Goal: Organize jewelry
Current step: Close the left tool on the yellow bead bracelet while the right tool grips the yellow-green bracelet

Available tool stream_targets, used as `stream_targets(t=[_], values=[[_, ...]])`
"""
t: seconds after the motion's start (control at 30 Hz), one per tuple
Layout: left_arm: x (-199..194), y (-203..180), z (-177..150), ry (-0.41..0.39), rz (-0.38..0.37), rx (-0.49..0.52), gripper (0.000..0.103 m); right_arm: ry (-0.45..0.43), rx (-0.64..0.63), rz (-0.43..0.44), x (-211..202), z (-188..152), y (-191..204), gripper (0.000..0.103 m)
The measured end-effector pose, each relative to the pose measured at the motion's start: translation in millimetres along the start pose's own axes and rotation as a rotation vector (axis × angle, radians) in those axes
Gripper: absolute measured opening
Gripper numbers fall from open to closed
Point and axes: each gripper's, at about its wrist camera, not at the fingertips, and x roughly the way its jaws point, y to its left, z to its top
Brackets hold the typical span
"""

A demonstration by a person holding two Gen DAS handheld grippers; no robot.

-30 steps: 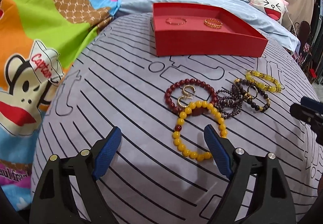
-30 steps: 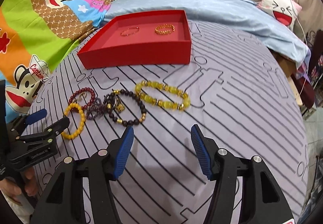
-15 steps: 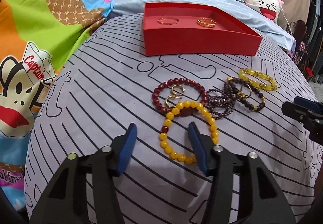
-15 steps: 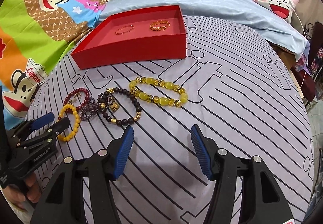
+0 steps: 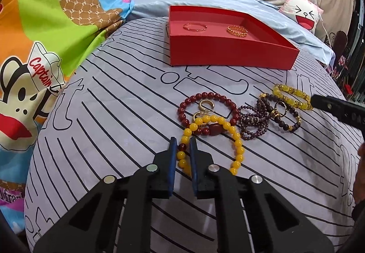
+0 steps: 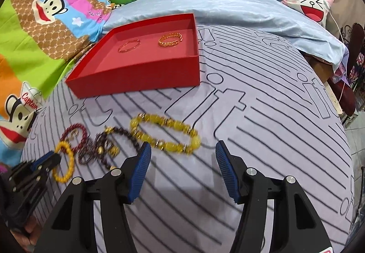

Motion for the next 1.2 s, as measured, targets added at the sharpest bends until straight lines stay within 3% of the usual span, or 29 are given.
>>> stream_targets(t=[0.47,0.9,1.2], values=[[0,2,0,0.000,-0.008,-0.006,0.011,0.008,-0.040,-0.028,29,7,6,0.047],[0,1,0,0.000,-0.010,-0.008,0.011,0.005,-0.059,-0.027,22,-4,9,0.009],[1,3,0,0.001,-0.018,-0.019,0.012,0.005,-0.001,0.006,4,-12,1,0.008]])
